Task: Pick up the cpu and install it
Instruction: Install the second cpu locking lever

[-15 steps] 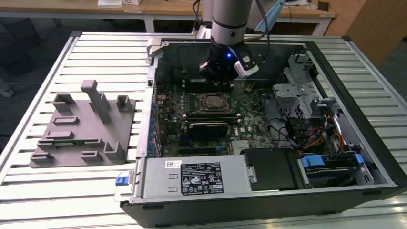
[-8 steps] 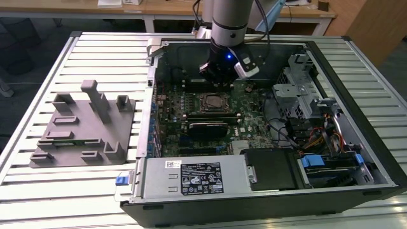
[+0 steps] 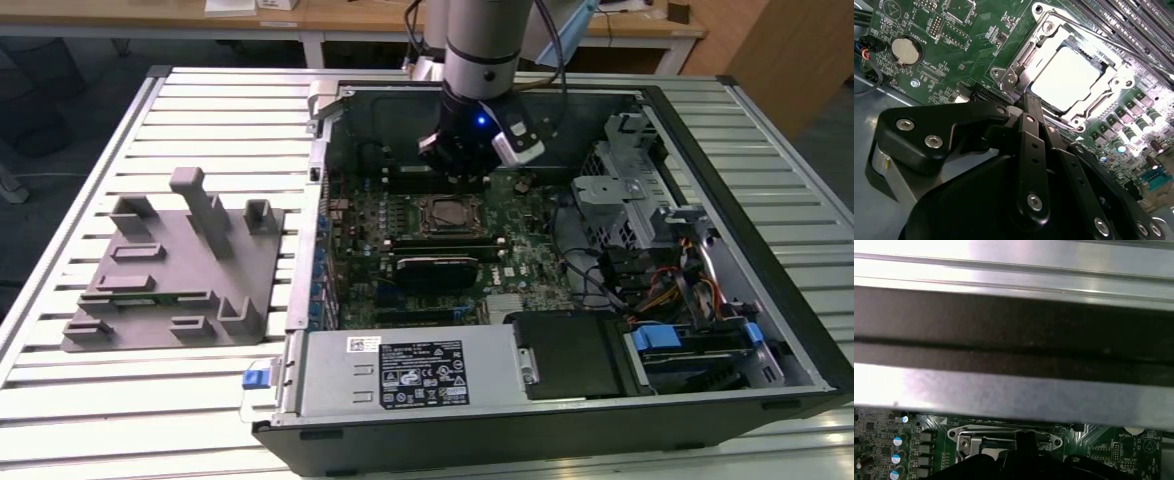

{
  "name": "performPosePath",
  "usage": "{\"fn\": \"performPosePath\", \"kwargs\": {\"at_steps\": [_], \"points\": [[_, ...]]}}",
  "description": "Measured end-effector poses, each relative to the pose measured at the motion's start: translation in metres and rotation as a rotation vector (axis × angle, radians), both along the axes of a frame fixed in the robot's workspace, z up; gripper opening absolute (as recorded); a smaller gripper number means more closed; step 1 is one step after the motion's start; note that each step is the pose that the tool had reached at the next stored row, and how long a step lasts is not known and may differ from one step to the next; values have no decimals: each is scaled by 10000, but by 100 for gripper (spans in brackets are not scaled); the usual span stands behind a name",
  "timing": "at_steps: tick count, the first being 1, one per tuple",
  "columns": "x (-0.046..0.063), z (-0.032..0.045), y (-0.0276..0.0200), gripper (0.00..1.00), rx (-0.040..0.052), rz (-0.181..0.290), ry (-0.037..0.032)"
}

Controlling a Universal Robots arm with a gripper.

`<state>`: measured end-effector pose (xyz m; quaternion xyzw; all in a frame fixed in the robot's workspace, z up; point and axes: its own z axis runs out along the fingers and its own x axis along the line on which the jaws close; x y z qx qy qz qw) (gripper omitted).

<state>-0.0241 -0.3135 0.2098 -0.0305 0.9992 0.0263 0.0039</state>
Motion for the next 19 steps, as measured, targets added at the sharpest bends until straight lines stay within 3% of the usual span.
{"fn": "performPosePath", "kwargs": {"at_steps": [12, 19], "points": [[0, 0, -97, 11, -1, 0, 0], [0, 21, -117, 11, -1, 0, 0]]}}
